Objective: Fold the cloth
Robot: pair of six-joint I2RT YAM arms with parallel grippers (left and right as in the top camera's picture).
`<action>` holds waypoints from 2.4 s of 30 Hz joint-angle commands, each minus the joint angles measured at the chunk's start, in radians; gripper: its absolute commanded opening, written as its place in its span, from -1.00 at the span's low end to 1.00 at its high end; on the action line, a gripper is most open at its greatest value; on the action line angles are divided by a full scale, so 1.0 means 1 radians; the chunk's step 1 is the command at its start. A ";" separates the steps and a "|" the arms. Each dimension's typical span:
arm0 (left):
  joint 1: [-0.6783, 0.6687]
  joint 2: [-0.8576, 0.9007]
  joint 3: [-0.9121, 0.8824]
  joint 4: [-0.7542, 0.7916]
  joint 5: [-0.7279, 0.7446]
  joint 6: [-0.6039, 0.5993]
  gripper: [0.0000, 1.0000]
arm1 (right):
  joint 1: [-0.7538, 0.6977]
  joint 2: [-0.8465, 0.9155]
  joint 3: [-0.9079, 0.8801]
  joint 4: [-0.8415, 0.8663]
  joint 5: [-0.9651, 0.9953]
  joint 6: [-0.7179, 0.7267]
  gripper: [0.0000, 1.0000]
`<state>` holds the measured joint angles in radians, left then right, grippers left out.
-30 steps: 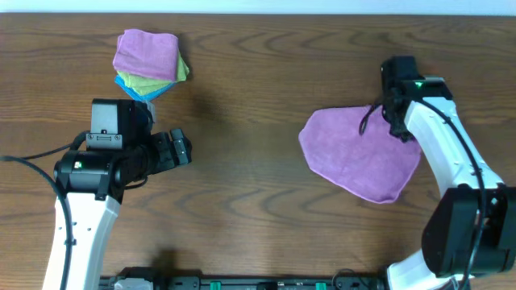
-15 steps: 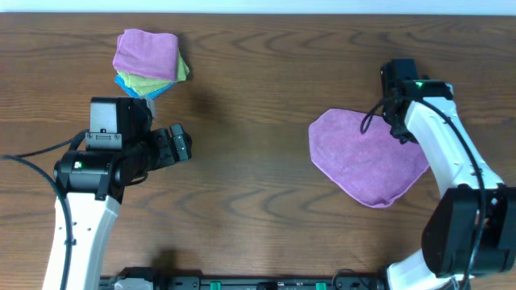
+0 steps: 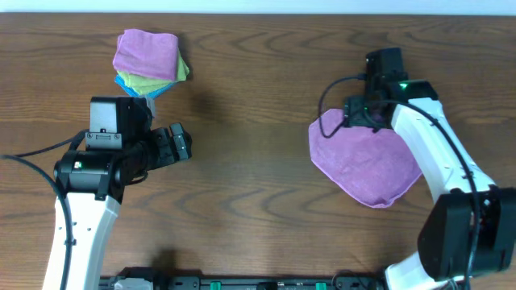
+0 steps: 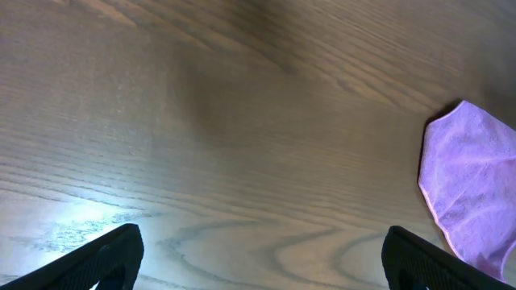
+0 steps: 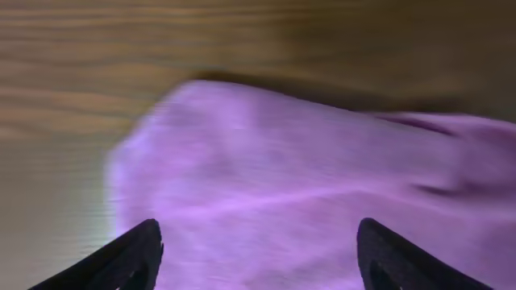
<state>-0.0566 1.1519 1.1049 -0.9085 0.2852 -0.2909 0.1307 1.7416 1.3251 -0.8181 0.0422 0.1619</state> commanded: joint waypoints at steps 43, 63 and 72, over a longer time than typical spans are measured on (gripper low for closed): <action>-0.004 -0.002 0.021 0.000 0.003 0.003 0.91 | 0.143 0.261 0.014 0.103 -0.206 0.010 -0.05; -0.004 -0.002 0.021 0.000 0.004 0.003 0.92 | 0.146 0.288 0.014 0.117 -0.200 0.017 -0.30; -0.004 -0.002 0.021 0.000 0.003 0.003 0.91 | 0.153 0.290 0.014 0.119 -0.199 0.017 -0.70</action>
<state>-0.0566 1.1519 1.1049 -0.9085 0.2852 -0.2909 0.2722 2.0140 1.3254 -0.7013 -0.1600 0.1757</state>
